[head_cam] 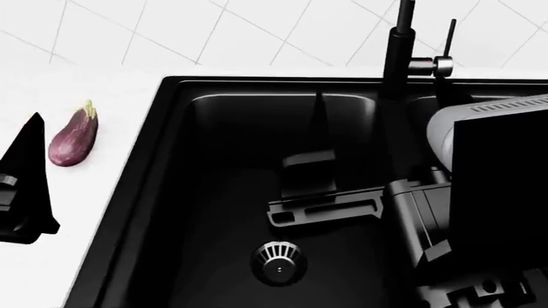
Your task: There is a mixed pile of frozen fruits and vegetables on the counter. Locate all the frozen vegetables and place the items in a bowl on the counter. Take all the frozen fruits and defrost them in a running sink.
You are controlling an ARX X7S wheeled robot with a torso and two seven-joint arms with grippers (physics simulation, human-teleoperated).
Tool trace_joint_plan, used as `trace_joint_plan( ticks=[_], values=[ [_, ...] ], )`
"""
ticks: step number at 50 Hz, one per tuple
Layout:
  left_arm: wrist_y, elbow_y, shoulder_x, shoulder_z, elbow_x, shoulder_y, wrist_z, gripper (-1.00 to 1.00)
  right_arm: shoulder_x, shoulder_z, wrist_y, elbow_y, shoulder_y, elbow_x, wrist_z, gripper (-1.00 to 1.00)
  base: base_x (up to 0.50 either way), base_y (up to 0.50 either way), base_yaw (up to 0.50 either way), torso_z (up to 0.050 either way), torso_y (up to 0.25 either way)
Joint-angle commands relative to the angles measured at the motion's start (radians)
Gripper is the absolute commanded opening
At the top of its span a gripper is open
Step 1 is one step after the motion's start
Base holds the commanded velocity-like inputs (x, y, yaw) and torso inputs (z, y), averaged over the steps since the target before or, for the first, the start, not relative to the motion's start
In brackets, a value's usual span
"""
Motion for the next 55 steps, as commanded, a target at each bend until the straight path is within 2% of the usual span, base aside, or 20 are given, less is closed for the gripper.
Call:
trace_joint_plan(
  ticks=[1, 11, 30, 52, 55],
  values=[
    [-0.007, -0.009, 0.002, 0.028, -0.001, -0.011, -0.005, 1.0, 0.004, -0.002, -0.004, -0.009, -0.019, -0.002, 0.008, 1.0, 0.0, 0.31, 0.0, 0.0, 0.0],
    [-0.031, -0.019, 0.011, 0.079, 0.01, -0.037, -0.024, 1.0, 0.022, 0.02, -0.022, -0.014, -0.056, -0.006, 0.019, 1.0, 0.07, 0.08, 0.0, 0.0, 0.0],
    [-0.02, -0.026, -0.004, 0.072, 0.005, -0.02, -0.035, 1.0, 0.031, 0.013, -0.023, -0.002, -0.088, -0.025, 0.005, 1.0, 0.31, 0.0, 0.0, 0.0, 0.0],
    [-0.018, -0.049, -0.014, 0.096, 0.011, -0.016, -0.029, 1.0, 0.035, 0.023, -0.044, -0.007, -0.123, -0.026, 0.009, 1.0, 0.19, 0.0, 0.0, 0.0, 0.0],
    [-0.05, -0.094, -0.016, 0.079, -0.087, -0.064, -0.091, 1.0, 0.034, 0.024, -0.049, -0.011, -0.131, -0.018, 0.019, 1.0, 0.0, 0.0, 0.0, 0.0, 0.0]
  ],
)
